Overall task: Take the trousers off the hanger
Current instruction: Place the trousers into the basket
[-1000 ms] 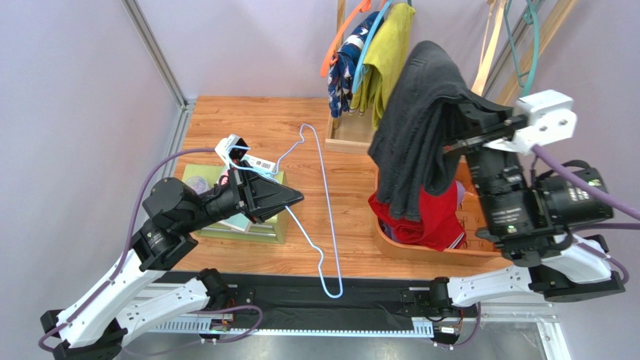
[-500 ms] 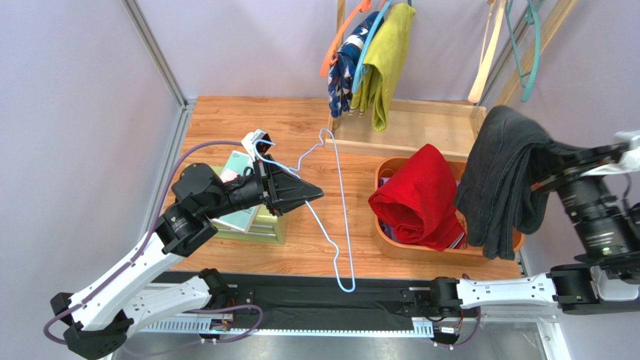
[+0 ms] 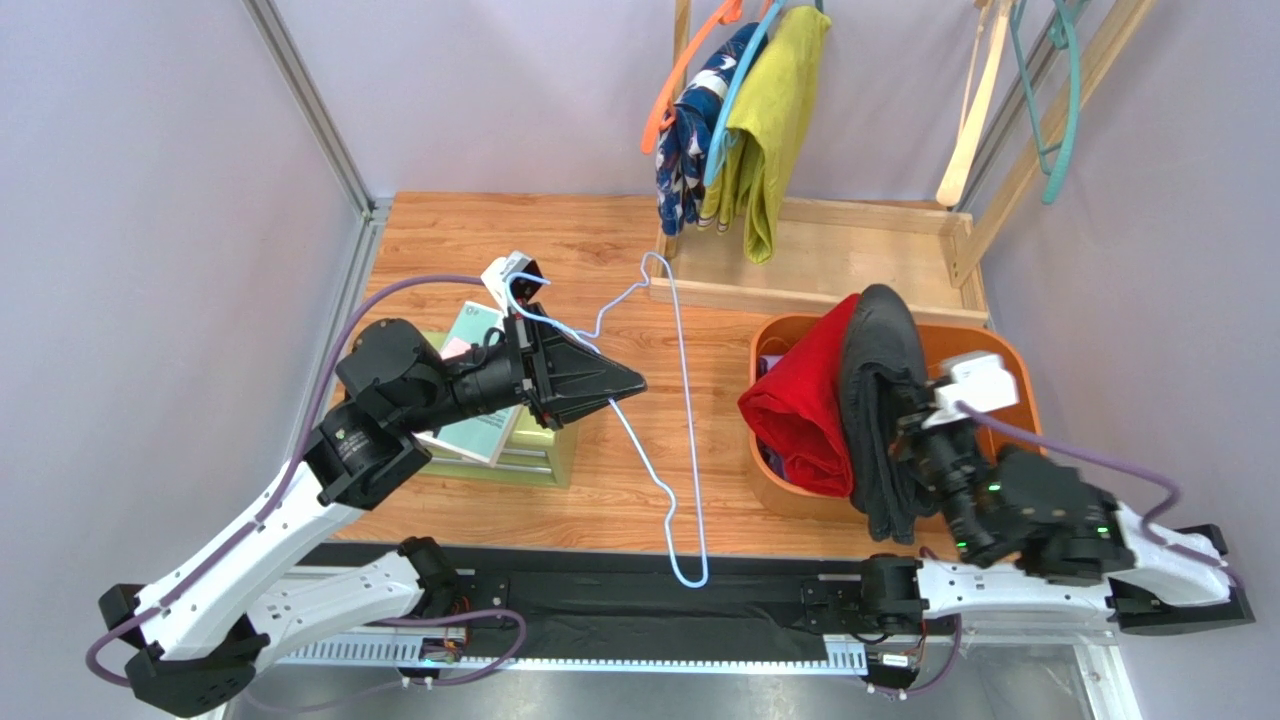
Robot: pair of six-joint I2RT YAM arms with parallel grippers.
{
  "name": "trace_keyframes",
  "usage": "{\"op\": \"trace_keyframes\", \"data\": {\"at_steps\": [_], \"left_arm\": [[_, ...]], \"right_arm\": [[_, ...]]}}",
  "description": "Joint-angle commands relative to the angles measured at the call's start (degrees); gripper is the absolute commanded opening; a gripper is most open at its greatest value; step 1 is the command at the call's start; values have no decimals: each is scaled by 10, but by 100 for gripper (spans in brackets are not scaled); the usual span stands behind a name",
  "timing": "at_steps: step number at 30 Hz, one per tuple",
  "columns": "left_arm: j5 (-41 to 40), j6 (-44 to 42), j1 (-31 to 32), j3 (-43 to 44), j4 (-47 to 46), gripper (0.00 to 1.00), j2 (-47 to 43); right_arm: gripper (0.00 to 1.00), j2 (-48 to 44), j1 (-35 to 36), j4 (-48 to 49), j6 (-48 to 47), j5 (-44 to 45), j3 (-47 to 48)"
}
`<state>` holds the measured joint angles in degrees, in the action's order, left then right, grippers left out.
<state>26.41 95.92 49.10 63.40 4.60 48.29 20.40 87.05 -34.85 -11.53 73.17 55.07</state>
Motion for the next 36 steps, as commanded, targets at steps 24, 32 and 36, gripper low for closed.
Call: {"op": "trace_keyframes", "data": {"at_steps": [24,32,36], "left_arm": [[-43,-17,-1,9,57,0,-97],[-27,-4,-1,-2,22,0,-77],[-26,-12,-1,0,26,0,-78]], "right_arm": [[26,315,-357,-169,368,-323,7],[64,275,-358,-337,431,-376,140],[81,247,-357,-404,443,-401,213]]}}
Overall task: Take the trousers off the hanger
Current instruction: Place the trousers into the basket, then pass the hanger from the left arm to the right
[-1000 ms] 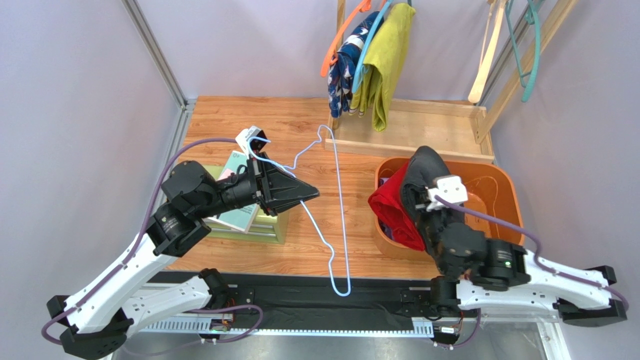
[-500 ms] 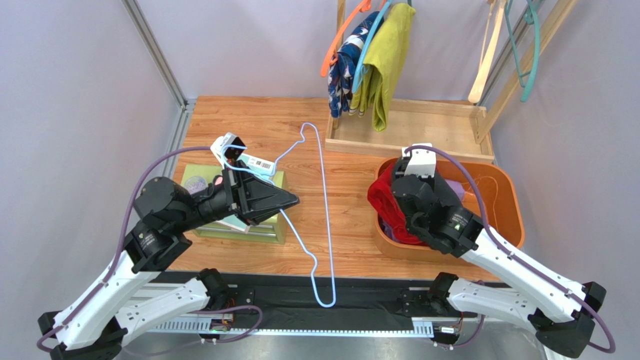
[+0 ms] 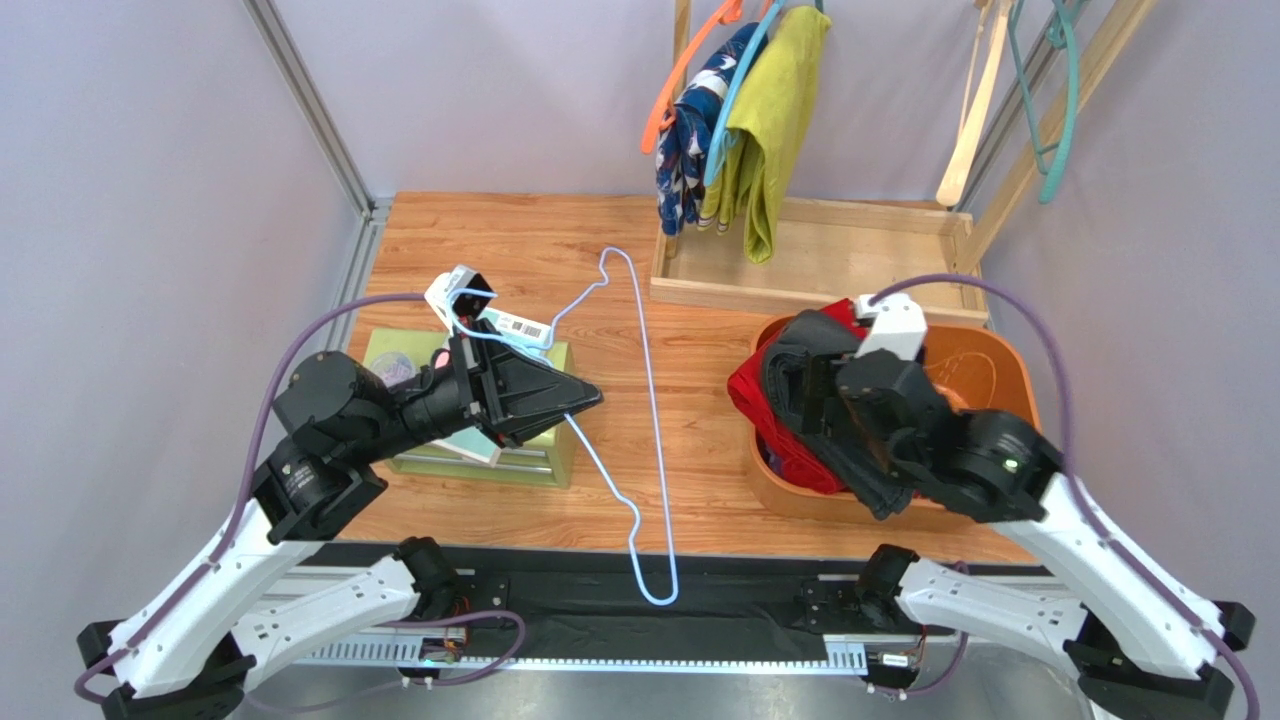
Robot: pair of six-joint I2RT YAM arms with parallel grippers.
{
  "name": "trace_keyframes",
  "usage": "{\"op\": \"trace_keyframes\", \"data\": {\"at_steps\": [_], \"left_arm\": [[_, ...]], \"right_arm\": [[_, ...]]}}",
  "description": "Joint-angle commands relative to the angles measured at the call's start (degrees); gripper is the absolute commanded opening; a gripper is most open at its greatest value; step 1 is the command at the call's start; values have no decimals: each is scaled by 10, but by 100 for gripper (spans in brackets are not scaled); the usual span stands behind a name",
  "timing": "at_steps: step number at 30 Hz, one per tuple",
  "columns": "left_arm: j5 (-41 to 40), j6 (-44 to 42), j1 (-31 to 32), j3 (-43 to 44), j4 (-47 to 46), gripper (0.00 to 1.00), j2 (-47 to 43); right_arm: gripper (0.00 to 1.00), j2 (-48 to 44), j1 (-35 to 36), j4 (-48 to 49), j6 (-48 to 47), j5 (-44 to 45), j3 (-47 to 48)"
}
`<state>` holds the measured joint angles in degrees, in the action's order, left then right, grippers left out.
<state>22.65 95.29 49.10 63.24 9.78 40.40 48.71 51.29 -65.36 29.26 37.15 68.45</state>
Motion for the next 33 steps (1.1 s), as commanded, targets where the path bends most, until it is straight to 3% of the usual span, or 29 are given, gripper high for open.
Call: {"op": "trace_keyframes", "data": {"at_steps": [1,4,9,14,17,21,30,33], "left_arm": [[8,-6,-1,0,-27,0,-1],[8,-11,-2,-9,-35,0,6],[38,-25,-7,3,-20,0,35],[38,-85,-16,29,50,0,52],[44,-96,-30,35,69,0,63],[49,-109,-45,51,82,0,82],[-9,-219,-60,165,217,0,152],[-16,-225,-61,176,228,0,158]], "right_arm": [[84,-42,0,-101,34,-50,93],[92,-53,0,-81,-11,-129,124],[95,-16,0,-11,-98,-370,139],[99,31,2,96,-85,-634,147],[100,52,14,172,-49,-714,163],[100,76,55,215,-22,-709,183],[98,100,142,183,-16,-539,194],[89,115,165,157,-24,-478,206]]}}
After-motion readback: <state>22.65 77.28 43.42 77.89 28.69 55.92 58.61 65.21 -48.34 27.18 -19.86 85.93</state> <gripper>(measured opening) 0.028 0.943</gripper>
